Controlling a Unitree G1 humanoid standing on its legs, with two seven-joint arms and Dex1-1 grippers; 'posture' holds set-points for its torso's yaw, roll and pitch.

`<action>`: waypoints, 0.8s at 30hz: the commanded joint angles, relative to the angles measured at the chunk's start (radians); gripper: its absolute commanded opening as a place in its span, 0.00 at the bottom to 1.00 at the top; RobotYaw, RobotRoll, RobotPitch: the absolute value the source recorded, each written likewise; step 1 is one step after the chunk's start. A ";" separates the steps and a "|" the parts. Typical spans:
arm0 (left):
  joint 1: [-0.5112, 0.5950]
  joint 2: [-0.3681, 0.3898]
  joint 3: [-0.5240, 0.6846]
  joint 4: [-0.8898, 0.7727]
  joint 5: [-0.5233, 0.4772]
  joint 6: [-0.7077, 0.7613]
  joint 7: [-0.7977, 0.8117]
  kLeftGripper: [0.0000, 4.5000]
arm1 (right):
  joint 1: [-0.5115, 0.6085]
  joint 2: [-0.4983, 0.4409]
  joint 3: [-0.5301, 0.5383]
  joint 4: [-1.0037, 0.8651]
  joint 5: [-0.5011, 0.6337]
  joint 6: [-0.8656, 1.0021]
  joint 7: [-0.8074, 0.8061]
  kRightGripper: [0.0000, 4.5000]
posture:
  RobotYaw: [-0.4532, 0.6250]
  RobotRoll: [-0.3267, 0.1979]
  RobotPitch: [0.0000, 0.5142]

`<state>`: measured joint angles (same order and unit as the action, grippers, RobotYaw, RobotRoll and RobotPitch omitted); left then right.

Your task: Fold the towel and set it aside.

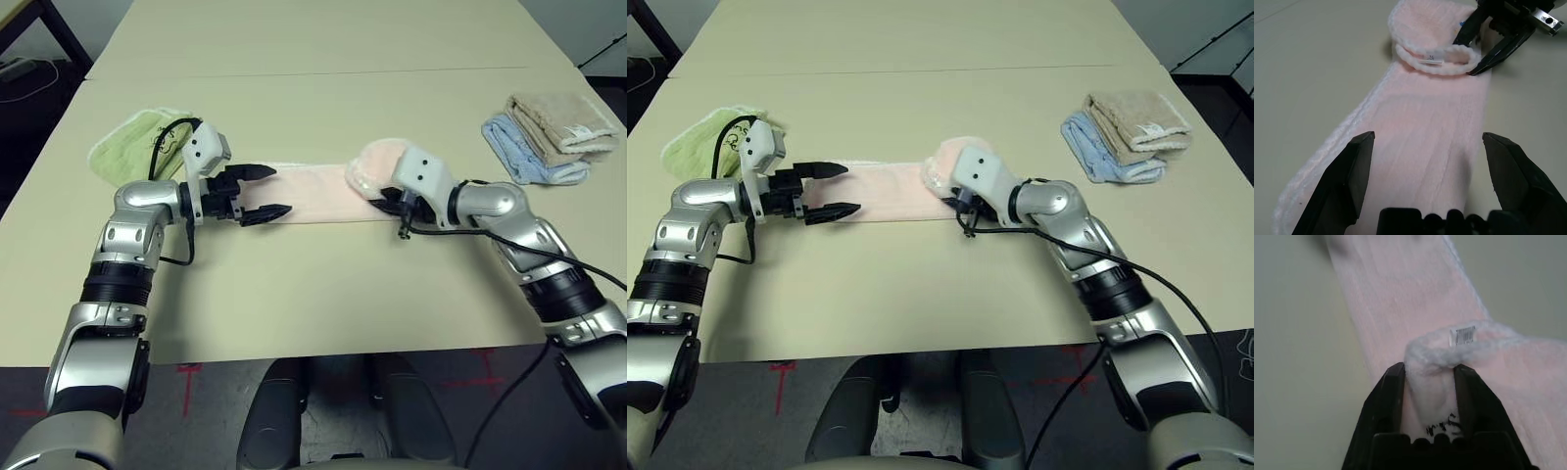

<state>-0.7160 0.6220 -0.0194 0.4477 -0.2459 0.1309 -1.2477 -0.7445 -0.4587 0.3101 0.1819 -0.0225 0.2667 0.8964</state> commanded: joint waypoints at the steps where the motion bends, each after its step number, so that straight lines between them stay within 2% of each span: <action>1: 0.003 0.010 -0.015 -0.003 0.012 0.002 -0.010 1.00 | -0.016 0.009 0.021 0.010 0.014 0.020 0.059 0.74 | 0.46 0.62 0.36; 4: 0.001 0.012 -0.016 -0.003 0.011 0.003 -0.012 1.00 | -0.028 0.008 0.006 0.004 0.021 0.035 0.080 0.98 | 0.46 0.62 0.34; 5: 0.001 0.012 -0.017 -0.002 0.013 0.002 -0.012 1.00 | -0.031 0.000 -0.002 -0.005 0.026 0.040 0.089 1.00 | 0.46 0.62 0.34; 14: -0.008 0.009 -0.022 0.015 0.021 -0.007 -0.012 1.00 | 0.059 -0.102 -0.058 -0.192 0.139 0.087 0.211 1.00 | 0.44 0.62 0.33; 18: -0.017 0.002 -0.025 0.020 0.022 -0.008 -0.010 1.00 | 0.095 -0.091 -0.173 -0.206 0.181 0.027 0.124 1.00 | 0.44 0.62 0.32; 24: -0.019 0.003 -0.025 0.027 0.021 -0.013 -0.013 1.00 | 0.148 -0.145 -0.291 -0.132 0.237 -0.138 0.157 1.00 | 0.43 0.62 0.32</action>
<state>-0.7358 0.6255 -0.0299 0.4572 -0.2357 0.1276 -1.2496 -0.6195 -0.5873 0.0448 0.0226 0.1967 0.1815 1.0283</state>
